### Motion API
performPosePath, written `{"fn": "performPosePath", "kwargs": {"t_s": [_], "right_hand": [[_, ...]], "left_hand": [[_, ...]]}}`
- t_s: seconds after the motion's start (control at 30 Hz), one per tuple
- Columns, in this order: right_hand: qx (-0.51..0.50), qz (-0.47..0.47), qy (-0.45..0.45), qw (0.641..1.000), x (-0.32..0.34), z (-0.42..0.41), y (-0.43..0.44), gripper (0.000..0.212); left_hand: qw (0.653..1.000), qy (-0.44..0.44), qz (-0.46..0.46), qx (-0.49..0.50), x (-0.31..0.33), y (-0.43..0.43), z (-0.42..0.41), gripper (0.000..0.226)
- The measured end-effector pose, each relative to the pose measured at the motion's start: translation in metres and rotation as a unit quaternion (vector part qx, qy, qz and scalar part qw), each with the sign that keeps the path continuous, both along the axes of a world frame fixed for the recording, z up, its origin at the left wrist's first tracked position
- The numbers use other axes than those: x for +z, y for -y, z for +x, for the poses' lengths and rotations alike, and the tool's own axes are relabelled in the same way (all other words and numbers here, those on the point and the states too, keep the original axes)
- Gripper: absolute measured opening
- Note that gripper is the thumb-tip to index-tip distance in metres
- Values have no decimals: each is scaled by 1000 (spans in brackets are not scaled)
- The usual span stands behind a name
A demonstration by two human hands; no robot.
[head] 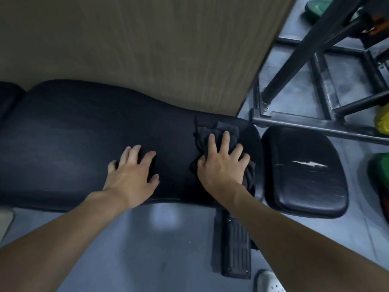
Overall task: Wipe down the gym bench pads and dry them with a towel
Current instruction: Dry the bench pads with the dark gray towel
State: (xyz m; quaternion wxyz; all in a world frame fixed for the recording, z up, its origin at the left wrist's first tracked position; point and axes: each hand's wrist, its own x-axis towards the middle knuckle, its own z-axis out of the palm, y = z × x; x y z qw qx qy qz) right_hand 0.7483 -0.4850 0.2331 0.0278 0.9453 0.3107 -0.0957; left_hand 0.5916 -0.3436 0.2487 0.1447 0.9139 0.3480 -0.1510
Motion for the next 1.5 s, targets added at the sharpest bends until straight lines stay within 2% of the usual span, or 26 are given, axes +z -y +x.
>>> {"fn": "performPosePath", "kwargs": {"t_s": [0.3, 0.47, 0.6, 0.73, 0.83, 0.93, 1.0, 1.13, 1.23, 1.27, 1.4, 1.47, 1.5], "right_hand": [[55, -10, -29, 998, 4, -131, -152, 66], [96, -22, -26, 995, 5, -172, -227, 66], [117, -24, -30, 992, 3, -201, -282, 66], [148, -25, -44, 988, 10, -217, -345, 71], [196, 8, -74, 978, 17, -224, -409, 70], [254, 75, -87, 960, 24, -242, -475, 68], [281, 88, -93, 951, 23, -256, -515, 68], [302, -26, -76, 950, 7, -272, -564, 68], [290, -45, -46, 955, 4, -281, -577, 68], [288, -46, -41, 956, 5, -284, -580, 68], [288, -58, -32, 955, 9, -296, -597, 67], [289, -62, -26, 955, 9, -309, -606, 68], [289, -63, -25, 955, 9, -316, -610, 69]], "left_hand": [[998, -26, 19, 50, 10, -141, -136, 54], [994, -53, -16, 99, 16, -193, -198, 63], [996, -56, 1, 70, 17, -227, -223, 69], [991, -29, 16, 131, 23, -282, -231, 61], [987, -15, 55, 147, 27, -342, -243, 59], [973, 21, 108, 205, 26, -404, -256, 58], [959, 42, 122, 253, 21, -440, -269, 55], [941, 32, 73, 330, -2, -493, -299, 45], [938, 44, 28, 344, -14, -512, -315, 28], [931, 63, 21, 359, -14, -515, -317, 34], [906, 75, 18, 417, -6, -527, -317, 85], [885, 85, -24, 458, -2, -537, -322, 82], [878, 107, -45, 464, -1, -540, -326, 67]]}}
